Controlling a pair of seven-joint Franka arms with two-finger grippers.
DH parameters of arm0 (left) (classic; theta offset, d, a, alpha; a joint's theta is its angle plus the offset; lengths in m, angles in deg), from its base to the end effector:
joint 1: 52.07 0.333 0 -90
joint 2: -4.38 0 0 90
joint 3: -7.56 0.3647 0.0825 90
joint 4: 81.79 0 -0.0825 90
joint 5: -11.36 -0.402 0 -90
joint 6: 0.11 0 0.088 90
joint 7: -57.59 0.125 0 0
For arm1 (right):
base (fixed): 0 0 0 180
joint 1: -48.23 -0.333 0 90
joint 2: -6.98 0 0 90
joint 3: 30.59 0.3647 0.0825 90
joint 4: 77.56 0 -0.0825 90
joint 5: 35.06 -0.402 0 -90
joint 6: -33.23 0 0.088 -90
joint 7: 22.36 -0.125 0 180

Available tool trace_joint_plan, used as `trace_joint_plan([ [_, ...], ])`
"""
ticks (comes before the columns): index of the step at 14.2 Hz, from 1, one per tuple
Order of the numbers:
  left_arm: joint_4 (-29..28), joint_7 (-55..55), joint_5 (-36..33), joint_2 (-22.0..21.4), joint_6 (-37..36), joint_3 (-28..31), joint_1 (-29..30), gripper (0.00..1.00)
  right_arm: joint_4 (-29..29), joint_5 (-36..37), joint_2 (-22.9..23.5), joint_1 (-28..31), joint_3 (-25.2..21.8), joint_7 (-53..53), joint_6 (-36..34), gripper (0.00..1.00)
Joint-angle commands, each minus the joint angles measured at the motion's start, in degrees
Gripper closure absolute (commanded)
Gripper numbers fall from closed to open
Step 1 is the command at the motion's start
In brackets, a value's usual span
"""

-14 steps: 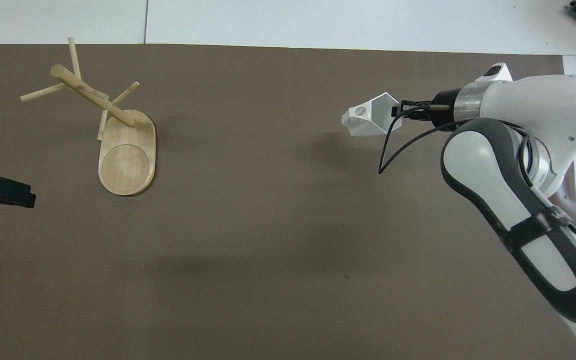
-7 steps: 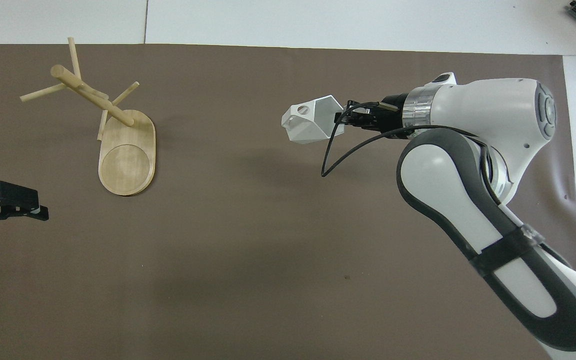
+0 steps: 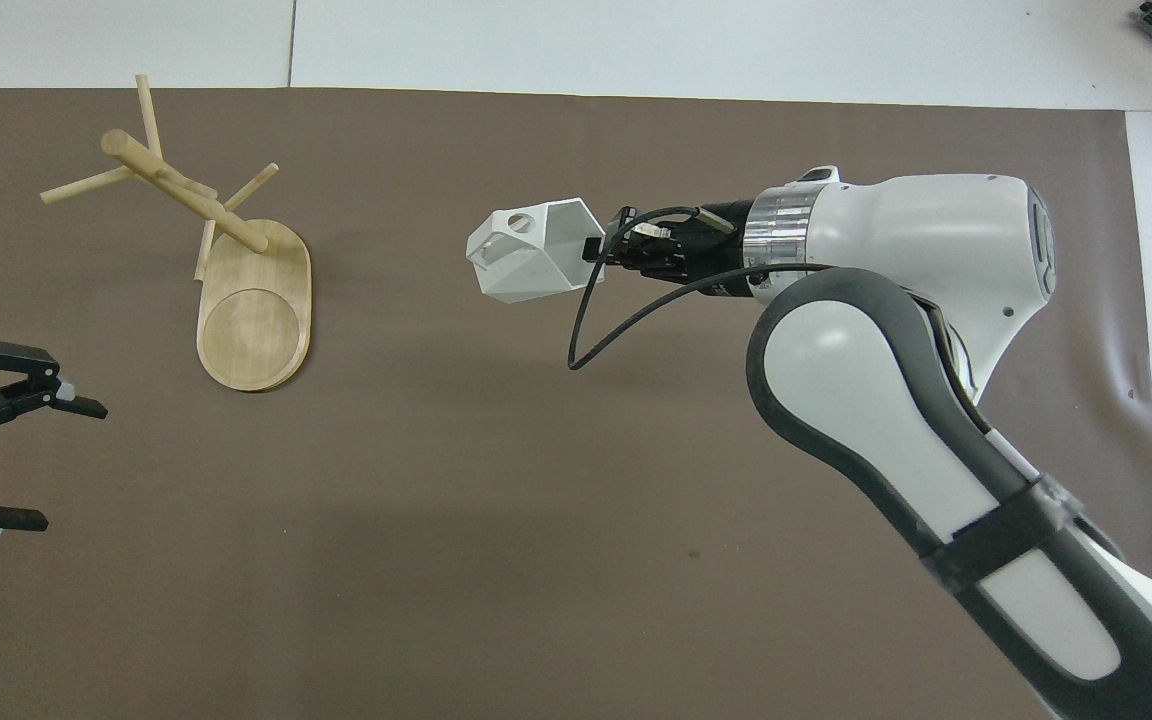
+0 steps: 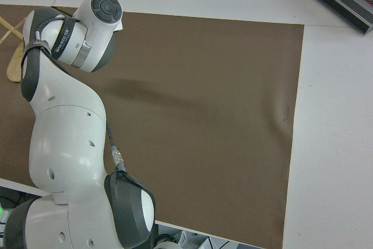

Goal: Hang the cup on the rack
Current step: 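Lift the cup with the right gripper while the left gripper approaches, then grasp the cup with the left gripper from the right gripper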

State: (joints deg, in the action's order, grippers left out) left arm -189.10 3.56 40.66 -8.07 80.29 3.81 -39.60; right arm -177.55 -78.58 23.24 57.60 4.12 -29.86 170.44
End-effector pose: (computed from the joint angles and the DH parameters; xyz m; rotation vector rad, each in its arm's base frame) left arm 0.4706 0.0004 0.6284 2.3326 1.3933 -0.5855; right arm 0.6441 0.2744 0.5101 -2.2836 0.2474 -0.1621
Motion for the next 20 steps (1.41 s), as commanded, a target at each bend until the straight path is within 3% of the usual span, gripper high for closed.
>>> trace_joint_plan([
  [1,-8.1,-8.6,7.1,-4.3,6.4,-0.5,1.3,0.0,0.9,-1.4,-0.6,0.8,3.1,-3.9,0.0,1.0],
  [4,-8.7,-12.3,14.7,-1.7,9.0,-0.5,1.8,0.0,1.4,-1.1,-0.6,0.7,5.6,-5.1,0.0,1.0],
  [11,-14.1,-28.1,26.3,-0.3,26.8,-0.7,-4.8,0.0,0.8,-0.6,-0.4,0.1,10.6,-7.0,5.7,1.0],
  [16,-13.0,-29.7,28.5,3.6,28.8,-0.9,-7.5,0.0,1.3,0.0,0.4,0.0,14.1,-6.2,10.1,1.0],
  [20,-12.3,-30.5,29.8,4.3,30.1,-1.2,-8.5,0.0,1.4,1.9,0.6,-0.5,14.9,-6.0,10.1,1.0],
])
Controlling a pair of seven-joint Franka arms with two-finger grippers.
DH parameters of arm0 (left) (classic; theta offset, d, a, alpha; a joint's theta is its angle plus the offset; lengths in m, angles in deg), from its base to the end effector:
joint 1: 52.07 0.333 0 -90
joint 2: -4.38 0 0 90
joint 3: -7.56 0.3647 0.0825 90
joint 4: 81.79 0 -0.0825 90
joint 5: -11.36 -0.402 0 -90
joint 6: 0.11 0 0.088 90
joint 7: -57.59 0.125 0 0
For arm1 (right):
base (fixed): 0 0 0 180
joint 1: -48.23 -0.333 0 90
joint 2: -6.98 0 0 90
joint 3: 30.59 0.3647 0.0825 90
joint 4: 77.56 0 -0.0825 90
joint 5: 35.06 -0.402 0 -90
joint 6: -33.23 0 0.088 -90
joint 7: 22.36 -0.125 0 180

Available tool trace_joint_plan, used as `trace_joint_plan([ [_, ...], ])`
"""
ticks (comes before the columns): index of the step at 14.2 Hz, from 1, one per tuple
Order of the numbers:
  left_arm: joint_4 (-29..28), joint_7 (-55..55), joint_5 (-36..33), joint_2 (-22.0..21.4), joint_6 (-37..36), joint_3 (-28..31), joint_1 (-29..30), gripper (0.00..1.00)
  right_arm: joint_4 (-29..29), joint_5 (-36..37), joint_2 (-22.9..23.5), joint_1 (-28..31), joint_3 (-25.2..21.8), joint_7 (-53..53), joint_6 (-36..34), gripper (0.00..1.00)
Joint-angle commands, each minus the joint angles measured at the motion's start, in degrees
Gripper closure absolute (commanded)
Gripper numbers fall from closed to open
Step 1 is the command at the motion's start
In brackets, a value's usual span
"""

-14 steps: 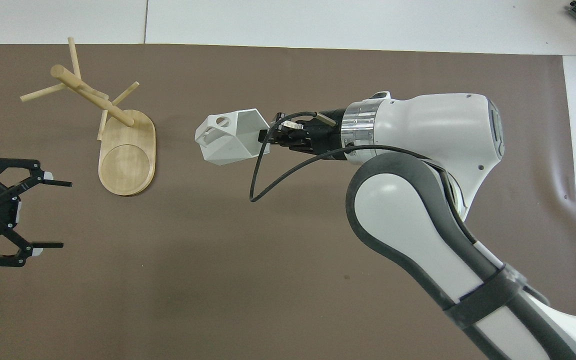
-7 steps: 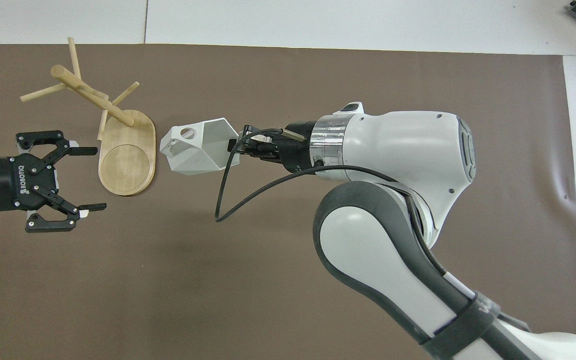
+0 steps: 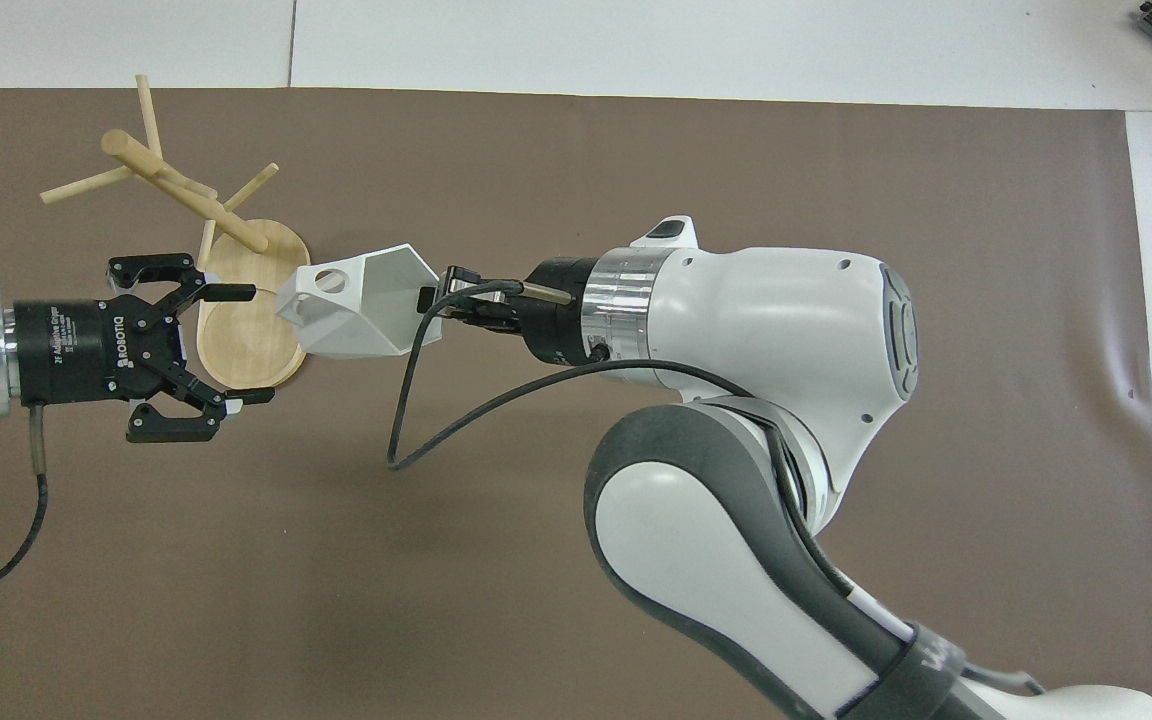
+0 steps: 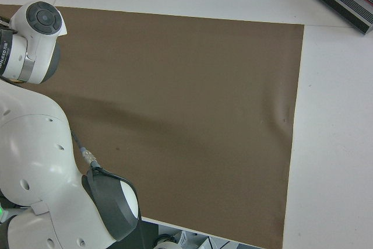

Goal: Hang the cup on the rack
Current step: 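Grasp the cup with the left gripper from the right gripper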

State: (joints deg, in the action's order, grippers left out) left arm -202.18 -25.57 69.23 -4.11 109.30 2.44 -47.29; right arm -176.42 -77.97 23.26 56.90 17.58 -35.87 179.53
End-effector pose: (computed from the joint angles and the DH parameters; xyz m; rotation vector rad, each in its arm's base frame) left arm 0.5292 -0.0804 0.5410 1.4315 1.8625 -0.8167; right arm 0.5821 0.3948 0.5611 -2.1786 0.1639 -0.1801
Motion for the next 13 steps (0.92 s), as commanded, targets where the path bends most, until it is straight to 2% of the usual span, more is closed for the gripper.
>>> trace_joint_plan([
  [1,1.4,-1.3,1.5,0.7,1.2,0.2,-0.8,0.0,0.2,1.5,0.6,0.0,1.5,0.9,1.0,1.0],
  [5,2.1,-1.0,1.8,1.1,1.1,0.3,-3.1,0.0,0.2,5.0,0.7,0.0,2.2,1.5,1.0,1.0],
  [13,1.3,1.0,1.5,0.8,0.8,0.3,-5.7,0.0,0.2,5.3,0.6,-0.4,2.3,1.5,1.0,1.0],
])
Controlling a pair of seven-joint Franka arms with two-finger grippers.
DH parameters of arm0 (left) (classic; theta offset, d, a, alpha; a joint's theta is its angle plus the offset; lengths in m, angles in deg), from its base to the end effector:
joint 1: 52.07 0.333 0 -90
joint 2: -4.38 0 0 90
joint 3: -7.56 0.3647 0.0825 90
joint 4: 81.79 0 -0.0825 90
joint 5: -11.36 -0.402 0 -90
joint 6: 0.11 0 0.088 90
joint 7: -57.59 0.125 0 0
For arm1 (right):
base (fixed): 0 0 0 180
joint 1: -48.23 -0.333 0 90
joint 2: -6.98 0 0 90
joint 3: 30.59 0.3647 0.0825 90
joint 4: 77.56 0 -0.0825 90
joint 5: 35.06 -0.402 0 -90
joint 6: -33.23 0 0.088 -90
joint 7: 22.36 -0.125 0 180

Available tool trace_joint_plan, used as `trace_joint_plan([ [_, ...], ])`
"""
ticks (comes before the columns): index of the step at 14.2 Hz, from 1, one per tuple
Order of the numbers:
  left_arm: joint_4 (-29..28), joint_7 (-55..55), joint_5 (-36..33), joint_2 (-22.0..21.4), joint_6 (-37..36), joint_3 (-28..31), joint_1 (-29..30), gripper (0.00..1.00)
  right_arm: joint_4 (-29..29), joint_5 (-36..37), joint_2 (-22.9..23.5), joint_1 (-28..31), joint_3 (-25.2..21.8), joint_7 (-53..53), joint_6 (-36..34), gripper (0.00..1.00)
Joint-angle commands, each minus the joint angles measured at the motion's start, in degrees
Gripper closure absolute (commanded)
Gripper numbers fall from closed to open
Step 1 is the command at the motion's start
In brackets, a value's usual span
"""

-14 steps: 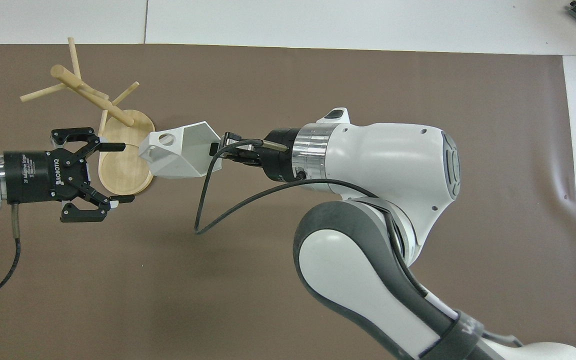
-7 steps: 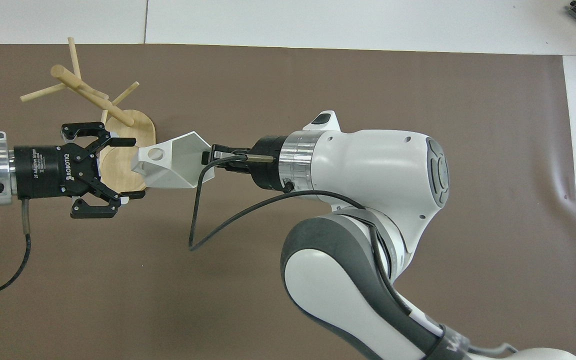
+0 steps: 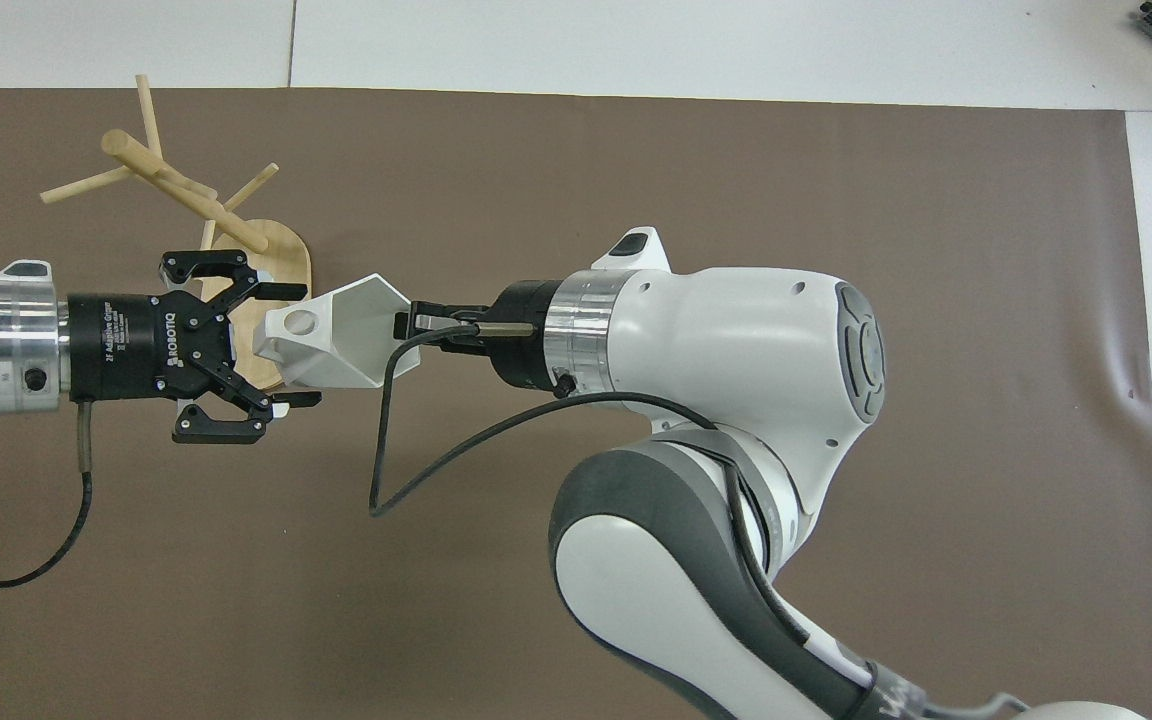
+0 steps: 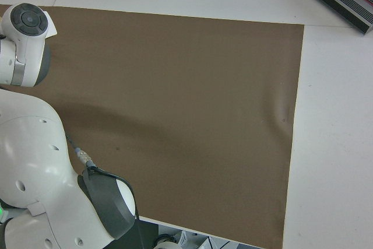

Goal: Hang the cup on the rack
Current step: 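Grasp the cup with the left gripper from the right gripper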

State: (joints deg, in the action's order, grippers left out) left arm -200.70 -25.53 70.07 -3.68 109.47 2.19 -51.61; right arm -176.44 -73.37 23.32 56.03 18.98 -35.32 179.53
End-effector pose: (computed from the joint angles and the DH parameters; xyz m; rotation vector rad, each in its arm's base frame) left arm 0.5275 -0.1234 0.5511 1.5012 1.7958 -0.8456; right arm 0.5664 0.4155 0.5639 -2.2220 0.0489 -0.2108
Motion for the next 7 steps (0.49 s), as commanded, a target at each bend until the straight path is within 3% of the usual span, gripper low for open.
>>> trace_joint_plan([
  [1,-0.2,1.4,0.6,0.3,0.6,0.6,-1.3,0.0,0.2,0.7,0.5,0.5,0.9,0.9,0.9,1.0],
  [7,-1.0,3.5,0.4,0.0,0.9,0.7,-1.2,0.0,0.2,0.7,0.5,0.5,0.9,0.7,0.9,1.0],
])
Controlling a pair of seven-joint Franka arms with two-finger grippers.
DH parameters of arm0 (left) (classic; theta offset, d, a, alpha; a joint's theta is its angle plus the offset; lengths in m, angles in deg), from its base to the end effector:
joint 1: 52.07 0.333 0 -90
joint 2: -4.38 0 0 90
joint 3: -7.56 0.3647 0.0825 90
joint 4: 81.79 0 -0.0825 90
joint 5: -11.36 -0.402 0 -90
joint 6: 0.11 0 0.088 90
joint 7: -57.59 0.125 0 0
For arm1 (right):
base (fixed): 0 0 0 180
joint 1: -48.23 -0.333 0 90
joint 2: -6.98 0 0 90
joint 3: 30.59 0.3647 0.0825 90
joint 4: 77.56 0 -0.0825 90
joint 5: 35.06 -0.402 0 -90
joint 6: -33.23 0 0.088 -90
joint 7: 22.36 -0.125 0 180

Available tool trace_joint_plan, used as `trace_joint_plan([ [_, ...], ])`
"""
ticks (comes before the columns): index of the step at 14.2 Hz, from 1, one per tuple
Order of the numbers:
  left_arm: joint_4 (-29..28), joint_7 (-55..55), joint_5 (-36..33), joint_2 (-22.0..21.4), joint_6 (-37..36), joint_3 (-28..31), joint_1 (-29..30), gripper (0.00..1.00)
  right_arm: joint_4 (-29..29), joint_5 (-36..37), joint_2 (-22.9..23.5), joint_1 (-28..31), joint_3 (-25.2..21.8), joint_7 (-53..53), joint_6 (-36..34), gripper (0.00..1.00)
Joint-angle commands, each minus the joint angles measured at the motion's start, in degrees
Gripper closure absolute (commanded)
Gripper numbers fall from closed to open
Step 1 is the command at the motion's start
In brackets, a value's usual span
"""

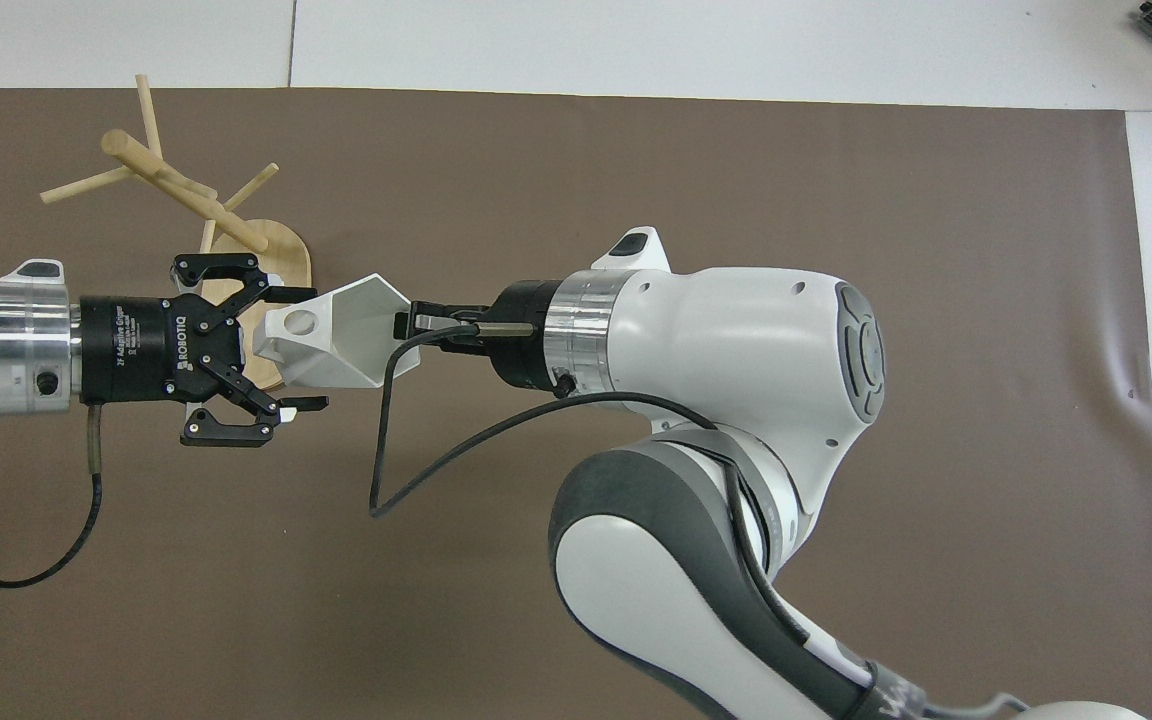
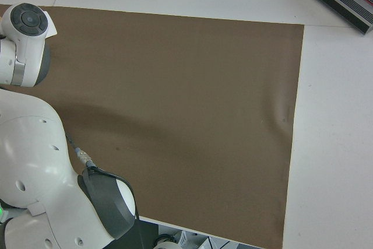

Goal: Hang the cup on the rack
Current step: 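Grasp the cup with the left gripper from the right gripper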

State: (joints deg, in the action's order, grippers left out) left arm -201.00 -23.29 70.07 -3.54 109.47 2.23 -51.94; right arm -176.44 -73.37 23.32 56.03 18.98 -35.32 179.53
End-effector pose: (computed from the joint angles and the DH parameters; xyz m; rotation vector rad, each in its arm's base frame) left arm 0.5266 -0.1260 0.5472 1.5353 1.7633 -0.8355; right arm 0.5664 0.4155 0.5639 -2.2220 0.0489 -0.2108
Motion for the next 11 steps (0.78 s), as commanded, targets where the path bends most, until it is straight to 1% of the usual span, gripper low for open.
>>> trace_joint_plan([
  [1,-0.7,1.3,0.4,-0.2,0.9,0.7,-0.9,0.0,0.2,0.7,0.5,0.5,0.9,0.6,0.9,1.0],
  [2,-0.7,1.3,0.4,-0.2,0.9,0.7,-1.0,0.0,0.2,0.7,0.5,0.5,0.9,0.6,0.9,1.0],
  [3,-0.7,1.3,0.4,-0.2,0.9,0.7,-1.0,0.03,0.2,0.7,0.5,0.5,0.9,0.5,0.9,1.0],
  [4,-0.6,1.2,0.4,-0.2,0.8,0.7,-0.9,0.11,0.2,0.7,0.5,0.5,0.9,0.5,0.9,0.99],
  [5,-0.6,1.1,0.4,-0.2,0.8,0.7,-1.0,0.26,0.2,0.7,0.5,0.5,0.9,0.5,0.9,0.99],
  [6,-0.7,1.1,0.4,-0.3,0.8,0.7,-1.0,0.54,0.2,0.7,0.5,0.5,0.9,0.4,0.9,0.99],
  [7,-0.7,1.2,0.4,-0.3,0.7,0.7,-1.0,0.78,0.1,0.7,0.5,0.5,0.9,0.3,0.9,0.99],
  [8,-0.7,1.2,0.4,-0.3,0.7,0.7,-0.9,0.91,0.1,0.7,0.5,0.6,0.9,0.3,0.9,0.98],
  [9,-0.7,1.2,0.4,-0.3,0.7,0.7,-0.8,1.0,0.1,0.7,0.5,0.5,0.9,0.3,0.9,0.97],
  [11,-0.7,1.2,0.4,-0.3,0.2,0.7,-0.1,1.0,0.2,0.7,0.5,0.5,0.9,0.2,0.9,0.91],
])
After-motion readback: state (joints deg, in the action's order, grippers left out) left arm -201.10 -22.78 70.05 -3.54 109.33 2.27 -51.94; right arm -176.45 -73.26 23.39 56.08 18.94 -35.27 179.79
